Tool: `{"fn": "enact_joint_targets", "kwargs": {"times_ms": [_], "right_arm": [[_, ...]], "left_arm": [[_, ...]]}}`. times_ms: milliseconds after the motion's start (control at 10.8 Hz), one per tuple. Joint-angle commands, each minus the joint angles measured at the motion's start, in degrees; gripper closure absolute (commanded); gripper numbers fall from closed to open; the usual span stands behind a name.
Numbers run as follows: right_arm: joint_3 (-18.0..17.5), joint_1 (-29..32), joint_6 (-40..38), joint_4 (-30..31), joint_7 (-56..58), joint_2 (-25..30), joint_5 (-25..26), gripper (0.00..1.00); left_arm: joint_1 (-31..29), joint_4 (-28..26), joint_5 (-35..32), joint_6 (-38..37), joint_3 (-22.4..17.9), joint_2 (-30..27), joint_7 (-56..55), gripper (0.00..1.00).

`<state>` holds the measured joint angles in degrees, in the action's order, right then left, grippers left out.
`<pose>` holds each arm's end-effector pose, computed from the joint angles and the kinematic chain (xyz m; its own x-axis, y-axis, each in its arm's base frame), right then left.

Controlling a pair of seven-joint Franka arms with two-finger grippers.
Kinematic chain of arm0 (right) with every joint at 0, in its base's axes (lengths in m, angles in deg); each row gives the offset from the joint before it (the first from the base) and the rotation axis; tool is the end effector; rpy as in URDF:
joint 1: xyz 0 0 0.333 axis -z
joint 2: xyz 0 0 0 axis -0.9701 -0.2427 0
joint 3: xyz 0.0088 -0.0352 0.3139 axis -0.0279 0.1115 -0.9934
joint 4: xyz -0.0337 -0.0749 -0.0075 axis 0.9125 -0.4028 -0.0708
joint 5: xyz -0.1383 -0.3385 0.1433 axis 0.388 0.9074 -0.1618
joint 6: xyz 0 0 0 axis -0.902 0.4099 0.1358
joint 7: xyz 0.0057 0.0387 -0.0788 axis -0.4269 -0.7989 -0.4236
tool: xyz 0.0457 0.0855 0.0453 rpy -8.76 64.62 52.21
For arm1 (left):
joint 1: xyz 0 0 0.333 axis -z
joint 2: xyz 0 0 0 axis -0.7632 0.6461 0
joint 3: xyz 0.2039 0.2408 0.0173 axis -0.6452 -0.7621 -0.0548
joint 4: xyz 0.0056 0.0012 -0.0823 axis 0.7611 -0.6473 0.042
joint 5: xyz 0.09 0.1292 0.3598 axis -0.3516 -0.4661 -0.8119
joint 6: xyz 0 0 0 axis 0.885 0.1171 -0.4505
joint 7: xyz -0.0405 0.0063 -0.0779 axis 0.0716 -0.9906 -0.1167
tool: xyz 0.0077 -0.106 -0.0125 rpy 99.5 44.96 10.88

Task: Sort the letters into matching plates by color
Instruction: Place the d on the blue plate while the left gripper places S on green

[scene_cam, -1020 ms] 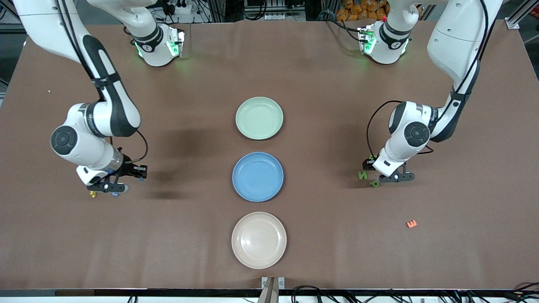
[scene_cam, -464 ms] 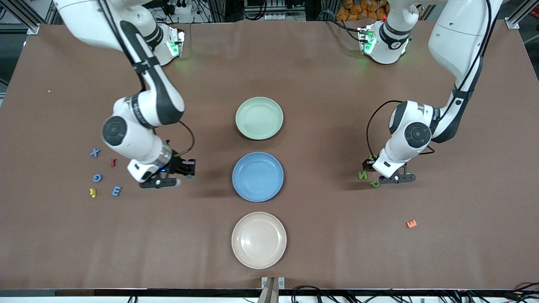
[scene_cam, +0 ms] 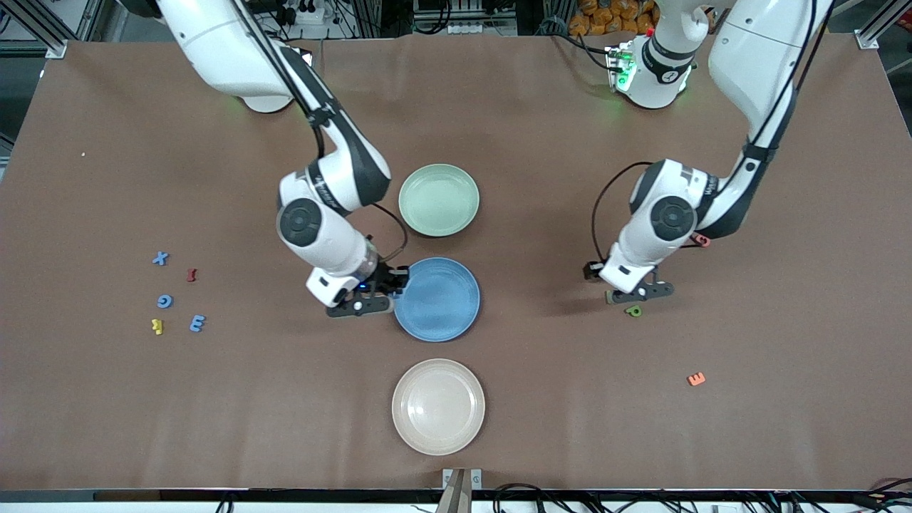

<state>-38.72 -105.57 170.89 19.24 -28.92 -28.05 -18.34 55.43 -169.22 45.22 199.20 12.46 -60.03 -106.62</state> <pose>0.6011 0.3529 0.2709 0.9970 0.0662 0.0400 0.0734 -0.9726 -0.2205 0.5509 -0.2056 0.2080 0.9884 0.1454 -0.0431 0.1452 -0.9894 -0.0071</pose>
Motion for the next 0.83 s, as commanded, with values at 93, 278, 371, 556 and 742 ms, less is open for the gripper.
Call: {"fn": "enact_joint_targets", "kwargs": {"times_ms": [93,278,371,556,742], "right_arm": [[0.77,-3.96,0.14,-6.29,-3.70,-7.10,-0.75,0.92],[0.77,-4.31,0.50,-6.29,-3.88,-7.37,-0.66,0.33],[1.11,-4.31,0.41,-6.29,-3.18,-7.19,-0.40,0.00],[3.05,-4.31,-0.03,-6.20,-0.65,-6.67,-0.31,0.00],[5.41,-4.23,-0.47,-5.68,0.08,-5.53,-0.49,0.00]], "left_arm": [[5.36,4.71,-0.96,-10.22,7.28,-0.11,-19.27,1.00],[11.25,5.33,-0.96,-12.44,7.37,0.06,-27.45,1.00],[14.93,5.42,-0.87,-12.53,7.28,0.50,-31.40,1.00],[19.61,6.65,-0.44,-12.53,7.46,1.55,-37.04,1.00],[22.60,7.53,3.68,-13.32,7.90,1.56,-37.77,1.00]]}}
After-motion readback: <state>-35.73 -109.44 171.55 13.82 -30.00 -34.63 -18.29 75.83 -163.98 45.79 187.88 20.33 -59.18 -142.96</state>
